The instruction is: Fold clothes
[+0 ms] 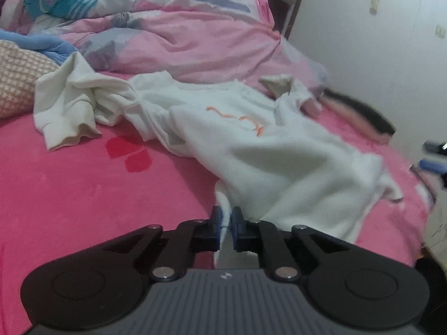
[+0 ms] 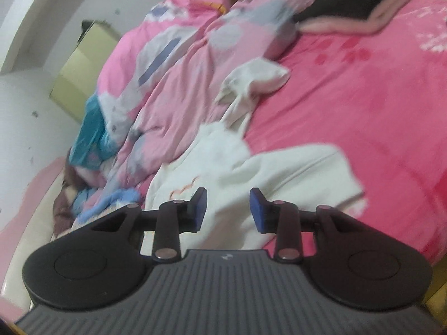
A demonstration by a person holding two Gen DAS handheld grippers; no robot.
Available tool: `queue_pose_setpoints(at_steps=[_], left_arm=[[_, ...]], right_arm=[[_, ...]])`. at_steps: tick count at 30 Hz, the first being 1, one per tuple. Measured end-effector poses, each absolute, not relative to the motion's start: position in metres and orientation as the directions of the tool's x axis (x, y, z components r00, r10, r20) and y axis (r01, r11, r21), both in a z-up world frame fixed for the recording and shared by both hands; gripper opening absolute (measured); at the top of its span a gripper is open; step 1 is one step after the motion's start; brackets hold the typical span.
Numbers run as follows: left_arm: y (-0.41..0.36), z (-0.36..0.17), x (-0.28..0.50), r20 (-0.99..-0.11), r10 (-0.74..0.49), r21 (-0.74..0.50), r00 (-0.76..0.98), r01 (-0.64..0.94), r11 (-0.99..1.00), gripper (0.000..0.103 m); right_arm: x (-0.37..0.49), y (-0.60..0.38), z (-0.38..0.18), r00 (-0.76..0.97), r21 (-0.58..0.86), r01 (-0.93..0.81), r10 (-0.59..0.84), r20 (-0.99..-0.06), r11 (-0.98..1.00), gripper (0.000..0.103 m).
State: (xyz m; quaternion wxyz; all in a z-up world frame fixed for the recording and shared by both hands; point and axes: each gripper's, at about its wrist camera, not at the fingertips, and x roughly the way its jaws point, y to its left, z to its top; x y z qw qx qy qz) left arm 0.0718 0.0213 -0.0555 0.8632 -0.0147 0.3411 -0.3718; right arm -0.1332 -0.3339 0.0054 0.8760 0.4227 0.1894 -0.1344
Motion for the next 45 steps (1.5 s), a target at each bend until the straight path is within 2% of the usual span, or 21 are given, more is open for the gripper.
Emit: queue_pose_setpoints(at_steps=[5,11,13,14,16,18,21,25,26,27,29,31,34,38,42,45], left_arm=[[0.070,-0.036,0.041,-0.497,-0.715,-0.383,0.492,0.615,0.690,0.007],[0.102,-0.059,0.034,-0.485,-0.779,-0.485,0.396,0.620,0.617,0.009],[0.104,-0.066,0.042,-0.498,-0.789,-0.521,0.360,0.603,0.604,0.009],[0.104,-0.067,0.046,-0.497,-0.793,-0.531,0.352,0.600,0.599,0.010],[0.104,-0.067,0.051,-0.493,-0.796,-0.544,0.352,0.589,0.597,0.021],[0.104,-0.072,0.056,-0.509,-0.785,-0.553,0.354,0.564,0.613,0.044],[0.101,-0.080,0.062,-0.555,-0.757,-0.537,0.345,0.546,0.642,0.044],[0.100,-0.080,0.061,-0.568,-0.738,-0.510,0.365,0.547,0.664,0.040],[0.100,-0.081,0.060,-0.571,-0.732,-0.503,0.370,0.547,0.669,0.038],[0.100,-0.081,0.060,-0.574,-0.727,-0.496,0.375,0.547,0.674,0.037],[0.099,-0.081,0.059,-0.581,-0.717,-0.482,0.386,0.546,0.685,0.036],[0.099,-0.081,0.059,-0.586,-0.707,-0.468,0.396,0.546,0.695,0.035],[0.098,-0.081,0.058,-0.595,-0.691,-0.447,0.411,0.545,0.709,0.029],[0.098,-0.082,0.058,-0.605,-0.670,-0.422,0.431,0.540,0.728,0.014],[0.104,-0.085,0.063,-0.605,-0.674,-0.453,0.424,0.513,0.730,0.011],[0.106,-0.086,0.066,-0.605,-0.678,-0.462,0.418,0.509,0.726,0.011]], right_arm=[[-0.114,-0.311,0.015,0.891,0.659,0.337,-0.003,-0.453,0.672,0.033],[-0.039,-0.264,0.029,0.861,0.526,0.215,0.094,-0.499,0.823,0.034],[-0.004,-0.237,0.029,0.834,0.470,0.143,0.150,-0.532,0.871,0.039],[0.015,-0.222,0.028,0.813,0.435,0.096,0.182,-0.553,0.895,0.046],[0.055,-0.190,0.024,0.768,0.334,0.010,0.206,-0.606,0.943,0.050],[0.093,-0.160,0.019,0.726,0.223,-0.070,0.203,-0.657,0.972,0.059],[0.150,-0.118,0.006,0.658,0.074,-0.176,0.173,-0.733,0.982,0.063],[0.216,-0.095,-0.032,0.594,-0.081,-0.236,0.078,-0.801,0.968,0.066],[0.230,-0.095,-0.042,0.580,-0.116,-0.233,0.042,-0.814,0.966,0.060],[0.241,-0.097,-0.047,0.573,-0.117,-0.227,0.036,-0.819,0.967,0.042],[0.254,-0.107,-0.041,0.579,-0.028,-0.205,0.098,-0.809,0.978,0.012],[0.264,-0.115,-0.034,0.599,0.054,-0.188,0.158,-0.785,0.981,0.011],[0.272,-0.121,-0.010,0.689,0.140,-0.189,0.233,-0.686,0.972,0.011],[0.293,-0.130,0.002,0.762,0.242,-0.185,0.294,-0.577,0.953,0.011],[0.315,-0.127,-0.019,0.773,0.267,-0.171,0.297,-0.560,0.948,0.011],[0.331,-0.121,-0.046,0.760,0.261,-0.158,0.286,-0.583,0.952,0.012]])
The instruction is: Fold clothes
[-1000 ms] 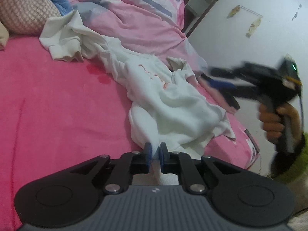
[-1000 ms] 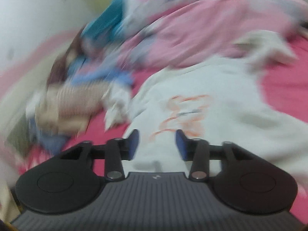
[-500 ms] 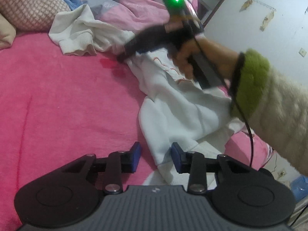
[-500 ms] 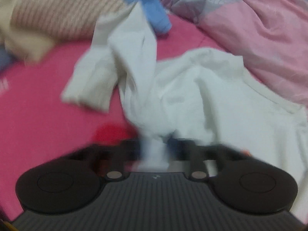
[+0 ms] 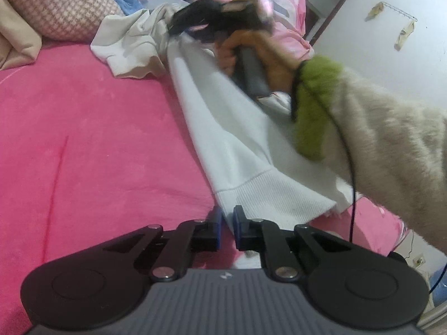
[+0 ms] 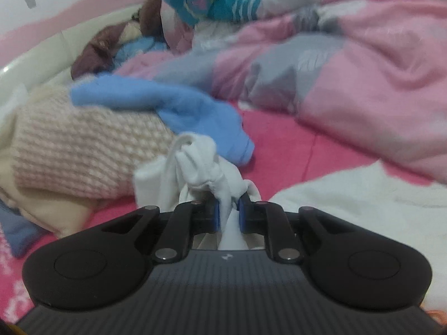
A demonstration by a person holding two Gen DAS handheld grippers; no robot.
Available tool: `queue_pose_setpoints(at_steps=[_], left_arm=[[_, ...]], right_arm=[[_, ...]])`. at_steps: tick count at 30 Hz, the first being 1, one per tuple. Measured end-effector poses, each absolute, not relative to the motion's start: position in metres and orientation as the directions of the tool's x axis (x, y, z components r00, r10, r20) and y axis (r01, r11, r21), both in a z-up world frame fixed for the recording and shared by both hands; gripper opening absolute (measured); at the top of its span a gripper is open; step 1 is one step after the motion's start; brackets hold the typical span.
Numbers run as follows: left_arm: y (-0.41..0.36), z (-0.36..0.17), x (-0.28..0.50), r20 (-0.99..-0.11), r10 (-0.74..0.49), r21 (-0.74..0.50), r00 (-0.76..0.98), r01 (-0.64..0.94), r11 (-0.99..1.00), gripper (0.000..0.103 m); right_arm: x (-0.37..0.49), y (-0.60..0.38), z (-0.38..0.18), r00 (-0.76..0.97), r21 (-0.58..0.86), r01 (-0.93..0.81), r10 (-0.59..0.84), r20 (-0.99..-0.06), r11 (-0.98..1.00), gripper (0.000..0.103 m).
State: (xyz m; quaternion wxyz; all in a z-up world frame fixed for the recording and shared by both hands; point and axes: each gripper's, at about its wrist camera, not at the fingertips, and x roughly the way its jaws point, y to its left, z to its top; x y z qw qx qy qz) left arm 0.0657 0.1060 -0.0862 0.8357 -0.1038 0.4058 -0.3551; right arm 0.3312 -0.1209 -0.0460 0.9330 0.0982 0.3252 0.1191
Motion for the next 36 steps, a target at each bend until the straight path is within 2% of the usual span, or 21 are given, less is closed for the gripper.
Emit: queue_pose_setpoints(at_steps=[2,4,5,7,8,9,12,13,15,16,18,19,22,25,29,31,32,33,36], left_arm=[[0.106,-0.087,0.066,-0.604,-0.679,-0.462,0.418,0.510,0.725,0.011],[0.107,-0.087,0.067,-0.601,-0.683,-0.471,0.414,0.508,0.722,0.011],[0.107,-0.088,0.069,-0.598,-0.689,-0.483,0.409,0.502,0.717,0.011],[0.107,-0.089,0.072,-0.592,-0.700,-0.507,0.400,0.491,0.708,0.012],[0.107,-0.089,0.074,-0.587,-0.707,-0.522,0.394,0.483,0.703,0.013],[0.110,-0.090,0.075,-0.580,-0.718,-0.547,0.386,0.469,0.694,0.014],[0.121,-0.097,0.084,-0.541,-0.764,-0.654,0.353,0.394,0.646,0.023],[0.125,-0.097,0.085,-0.531,-0.769,-0.672,0.356,0.376,0.638,0.024],[0.127,-0.091,0.084,-0.533,-0.749,-0.654,0.393,0.371,0.660,0.035],[0.127,-0.086,0.082,-0.539,-0.731,-0.631,0.419,0.374,0.679,0.037],[0.124,-0.075,0.078,-0.545,-0.697,-0.578,0.465,0.394,0.715,0.052],[0.120,-0.071,0.077,-0.549,-0.684,-0.555,0.480,0.404,0.728,0.054],[0.106,-0.065,0.084,-0.568,-0.662,-0.520,0.489,0.410,0.749,0.055],[0.083,-0.065,0.093,-0.594,-0.624,-0.476,0.509,0.403,0.782,0.055],[0.061,-0.066,0.093,-0.595,-0.540,-0.363,0.595,0.401,0.841,0.054],[0.056,-0.069,0.092,-0.597,-0.521,-0.328,0.610,0.407,0.853,0.052],[0.055,-0.070,0.090,-0.593,-0.514,-0.309,0.619,0.414,0.856,0.050],[0.054,-0.071,0.088,-0.589,-0.508,-0.289,0.628,0.424,0.858,0.049],[0.051,-0.073,0.086,-0.584,-0.496,-0.247,0.643,0.442,0.863,0.049]], right_arm=[[0.339,-0.117,-0.062,0.747,0.254,-0.146,0.275,-0.605,0.956,0.015],[0.340,-0.122,-0.061,0.735,0.280,-0.132,0.284,-0.616,0.951,0.015],[0.339,-0.126,-0.055,0.718,0.307,-0.117,0.294,-0.630,0.944,0.018],[0.332,-0.142,-0.036,0.688,0.358,-0.080,0.312,-0.656,0.930,0.031],[0.324,-0.153,-0.024,0.686,0.376,-0.059,0.311,-0.658,0.925,0.044],[0.313,-0.165,-0.011,0.692,0.394,-0.043,0.311,-0.651,0.918,0.053],[0.256,-0.217,0.035,0.755,0.446,-0.020,0.306,-0.580,0.895,0.064],[0.234,-0.238,0.050,0.778,0.462,-0.005,0.293,-0.555,0.887,0.067],[0.193,-0.281,0.064,0.807,0.459,0.070,0.220,-0.549,0.885,0.079],[0.174,-0.302,0.068,0.814,0.452,0.115,0.177,-0.553,0.884,0.081],[0.134,-0.344,0.077,0.824,0.438,0.203,0.089,-0.559,0.876,0.082],[0.119,-0.364,0.076,0.819,0.438,0.248,0.055,-0.571,0.864,0.083],[0.096,-0.414,0.044,0.770,0.472,0.384,0.007,-0.638,0.794,0.083],[0.102,-0.440,-0.004,0.730,0.547,0.444,0.068,-0.680,0.710,0.083],[0.144,-0.438,-0.052,0.681,0.488,0.487,0.035,-0.732,0.724,0.083],[0.158,-0.429,-0.057,0.703,0.453,0.448,0.010,-0.711,0.771,0.077],[0.164,-0.423,-0.057,0.716,0.434,0.416,0.007,-0.699,0.800,0.037],[0.170,-0.417,-0.056,0.724,0.420,0.376,0.021,-0.689,0.826,0.012],[0.181,-0.413,-0.041,0.792,0.429,0.291,0.036,-0.609,0.855,0.008]])
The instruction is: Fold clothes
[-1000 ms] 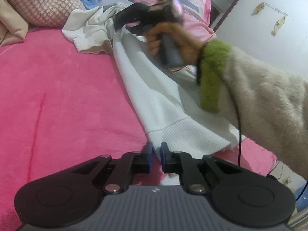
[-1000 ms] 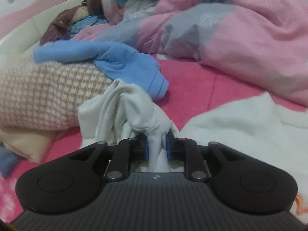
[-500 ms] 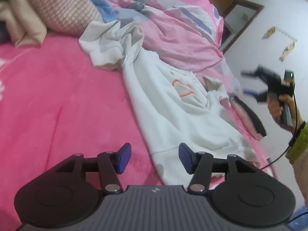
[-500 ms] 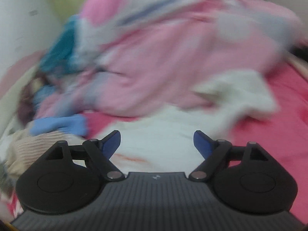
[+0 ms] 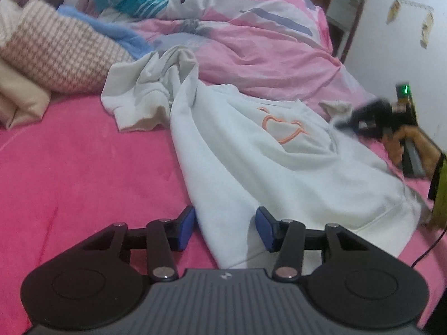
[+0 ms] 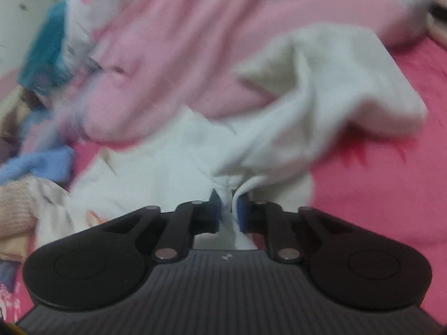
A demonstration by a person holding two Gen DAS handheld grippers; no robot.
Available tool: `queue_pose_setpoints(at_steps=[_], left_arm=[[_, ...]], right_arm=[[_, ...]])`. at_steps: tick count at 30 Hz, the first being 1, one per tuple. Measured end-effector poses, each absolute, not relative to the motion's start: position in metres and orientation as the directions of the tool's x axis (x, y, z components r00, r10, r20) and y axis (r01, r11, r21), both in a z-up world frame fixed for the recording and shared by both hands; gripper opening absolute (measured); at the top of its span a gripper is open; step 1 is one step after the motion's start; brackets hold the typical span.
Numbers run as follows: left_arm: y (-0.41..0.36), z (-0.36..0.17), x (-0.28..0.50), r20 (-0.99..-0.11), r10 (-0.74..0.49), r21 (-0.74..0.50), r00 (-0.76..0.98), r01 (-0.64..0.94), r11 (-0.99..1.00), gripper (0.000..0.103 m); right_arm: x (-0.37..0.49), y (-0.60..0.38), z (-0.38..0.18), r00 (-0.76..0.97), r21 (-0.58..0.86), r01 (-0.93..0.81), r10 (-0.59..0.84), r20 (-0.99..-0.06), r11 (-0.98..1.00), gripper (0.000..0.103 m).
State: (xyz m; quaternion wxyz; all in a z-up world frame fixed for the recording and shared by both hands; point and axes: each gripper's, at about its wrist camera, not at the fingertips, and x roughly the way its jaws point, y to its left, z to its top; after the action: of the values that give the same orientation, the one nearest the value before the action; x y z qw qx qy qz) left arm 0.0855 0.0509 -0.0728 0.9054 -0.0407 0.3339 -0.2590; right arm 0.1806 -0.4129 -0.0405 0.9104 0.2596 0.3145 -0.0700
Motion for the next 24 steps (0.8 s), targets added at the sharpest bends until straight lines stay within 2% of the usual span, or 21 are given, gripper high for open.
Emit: queue_pose_setpoints(at_steps=[4,8,13,15,17,19,21,24], left_arm=[[0.047,-0.073,0.086,-0.587,-0.487,-0.220,0.647,0.451,0.865,0.048],[0.047,-0.074,0.087,-0.587,-0.489,-0.216,0.646,0.457,0.863,0.048],[0.047,-0.075,0.088,-0.585,-0.492,-0.210,0.644,0.466,0.860,0.048],[0.048,-0.075,0.088,-0.584,-0.496,-0.215,0.642,0.466,0.858,0.048],[0.049,-0.075,0.089,-0.584,-0.501,-0.225,0.639,0.466,0.856,0.048],[0.053,-0.074,0.090,-0.582,-0.512,-0.250,0.631,0.461,0.852,0.048],[0.057,-0.074,0.091,-0.579,-0.527,-0.285,0.622,0.451,0.846,0.048],[0.066,-0.072,0.093,-0.575,-0.551,-0.343,0.605,0.433,0.833,0.048]], right_arm=[[0.199,-0.427,-0.017,0.868,0.437,0.254,-0.003,-0.497,0.863,0.007],[0.223,-0.455,-0.019,0.904,0.490,0.284,-0.060,-0.423,0.824,0.006],[0.242,-0.474,-0.054,0.878,0.495,0.391,-0.152,-0.454,0.776,0.006],[0.241,-0.477,-0.062,0.869,0.521,0.401,-0.133,-0.477,0.753,0.007],[0.234,-0.477,-0.056,0.859,0.532,0.404,-0.110,-0.499,0.744,0.015],[0.220,-0.478,-0.042,0.845,0.555,0.410,-0.074,-0.529,0.724,0.029],[0.190,-0.480,-0.024,0.839,0.577,0.425,-0.063,-0.541,0.698,0.049],[0.126,-0.477,0.008,0.848,0.596,0.422,-0.066,-0.525,0.683,0.055]])
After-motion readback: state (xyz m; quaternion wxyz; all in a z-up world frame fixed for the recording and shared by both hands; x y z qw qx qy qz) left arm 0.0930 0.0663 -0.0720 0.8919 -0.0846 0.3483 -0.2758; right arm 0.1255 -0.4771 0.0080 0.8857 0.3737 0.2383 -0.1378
